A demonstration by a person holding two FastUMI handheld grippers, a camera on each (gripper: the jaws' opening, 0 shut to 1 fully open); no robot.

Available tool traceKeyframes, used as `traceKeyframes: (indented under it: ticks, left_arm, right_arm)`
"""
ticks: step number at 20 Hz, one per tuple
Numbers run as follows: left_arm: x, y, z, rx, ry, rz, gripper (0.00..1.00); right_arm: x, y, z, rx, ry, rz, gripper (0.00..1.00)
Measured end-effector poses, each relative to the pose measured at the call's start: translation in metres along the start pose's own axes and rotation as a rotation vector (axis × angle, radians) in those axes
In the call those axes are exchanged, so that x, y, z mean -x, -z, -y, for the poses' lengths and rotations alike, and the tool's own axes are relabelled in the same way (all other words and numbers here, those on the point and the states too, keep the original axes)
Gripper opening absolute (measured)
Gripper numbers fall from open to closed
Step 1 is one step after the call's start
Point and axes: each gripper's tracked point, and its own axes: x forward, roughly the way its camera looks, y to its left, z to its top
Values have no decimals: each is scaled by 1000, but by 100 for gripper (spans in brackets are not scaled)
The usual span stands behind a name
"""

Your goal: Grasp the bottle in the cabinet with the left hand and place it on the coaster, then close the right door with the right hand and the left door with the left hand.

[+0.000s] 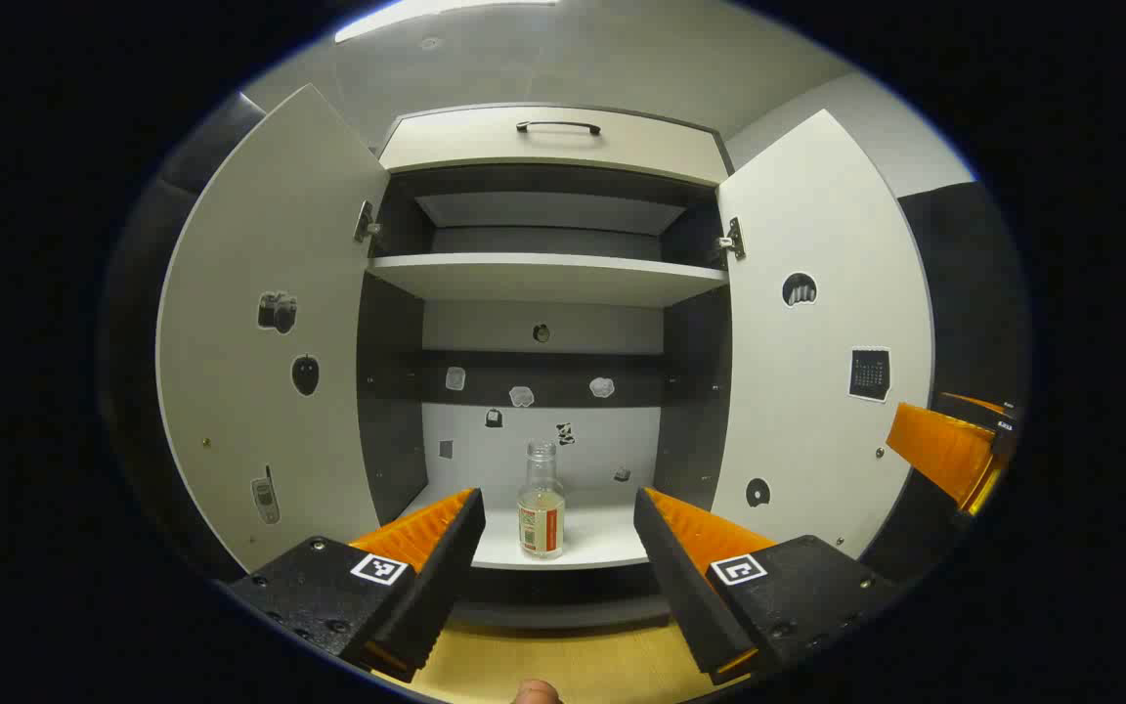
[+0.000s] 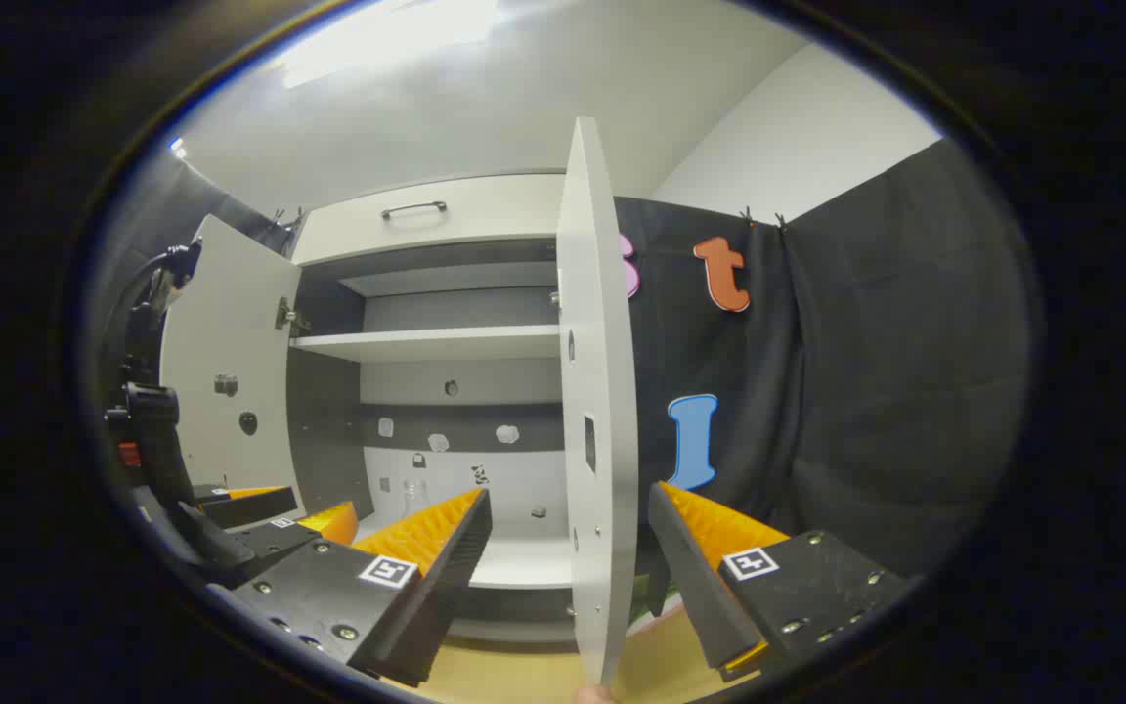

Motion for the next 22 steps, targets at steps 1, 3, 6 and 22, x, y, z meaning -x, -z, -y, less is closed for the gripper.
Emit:
traceKeyframes:
  ticks: [1,3,6,22]
  left_arm:
    - [-1,-1,1,1,3,2,97]
    - [-4,-1,3,-1,8,1,97]
    - [-6,1,6,-8,17,-1,97]
    - [-55,30,-11,-34,2,-58,97]
  right_arm:
    - [-1,0,1,-1,2,-1,98]
    - [0,0,1,1,8,2,98]
    - [2,-1,1,4,22,8,98]
    - [8,-14,7,14,81,25,98]
